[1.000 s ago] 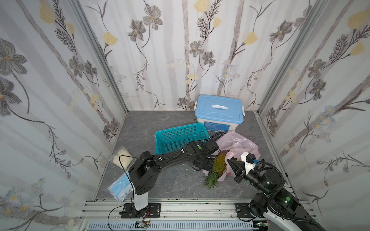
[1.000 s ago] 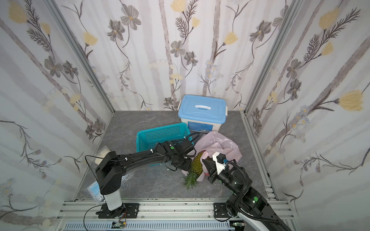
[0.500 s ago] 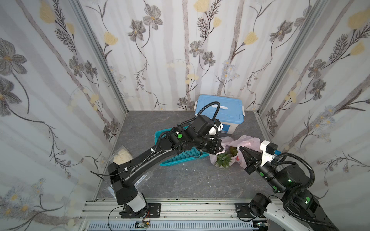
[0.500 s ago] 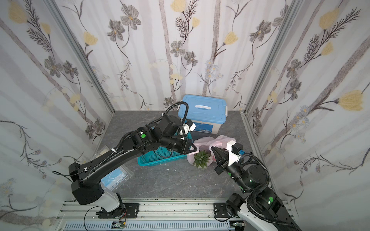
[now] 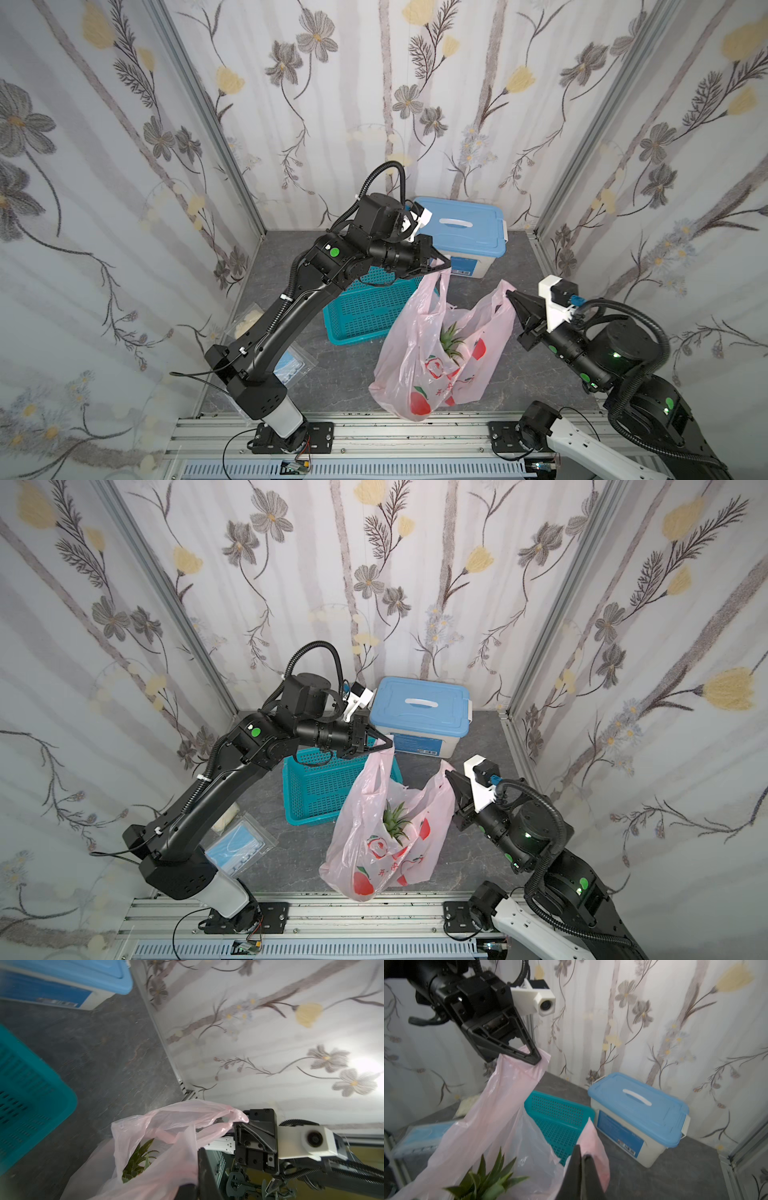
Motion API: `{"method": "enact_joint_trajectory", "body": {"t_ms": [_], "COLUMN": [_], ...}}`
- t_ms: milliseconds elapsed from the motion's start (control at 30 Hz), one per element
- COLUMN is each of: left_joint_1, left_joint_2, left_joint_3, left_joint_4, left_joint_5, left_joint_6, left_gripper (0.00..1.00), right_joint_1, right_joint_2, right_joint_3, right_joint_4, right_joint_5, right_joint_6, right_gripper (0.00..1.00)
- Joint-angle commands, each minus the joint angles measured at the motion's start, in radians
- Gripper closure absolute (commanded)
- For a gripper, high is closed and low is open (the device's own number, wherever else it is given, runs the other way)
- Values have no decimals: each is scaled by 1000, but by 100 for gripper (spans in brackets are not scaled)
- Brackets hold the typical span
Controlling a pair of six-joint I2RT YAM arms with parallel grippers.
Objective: Place the pineapple into a plastic bag & tie a knot
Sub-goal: Adjust the plastic bag at the center of the board.
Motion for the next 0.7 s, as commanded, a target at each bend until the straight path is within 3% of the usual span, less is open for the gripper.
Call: {"method": "enact_joint_trajectory", "body": {"t_ms": [0,100,200,267,367,500,600,667], "left_joint_1": [10,47,118,174,198,198,199,199], "left_joint_2": [-99,-212,-308,-339,-374,-379,-422,-445], "left_joint_3": [-84,-180,-226,-219,-236,-360,-438,-462], "left_joint_4": [-80,-6,113,111,-91,-328,-273,-170], "left_joint_5": [-1,76,140,147,64,99,255,345], "left_joint_6": [3,-72,-168,-192,-101,26,32,-19], "left_gripper": [100,100,100,100,100,100,100,100], "right_joint_1": [-1,0,-4,-11,-21,-15,-10,-13], "right_joint_2": [58,114,119,121,134,183,239,256], "right_joint_3": [70,133,185,231,204,-2,-2,67], "right_joint_4": [-159,-156,-8,72,30,-242,-290,-278], "right_joint_5": [-289,-483,-546,-495,-451,-674,-861,-909], "right_joint_6": [157,310,374,366,309,194,179,147], "right_gripper": [100,100,100,100,100,100,100,100]}}
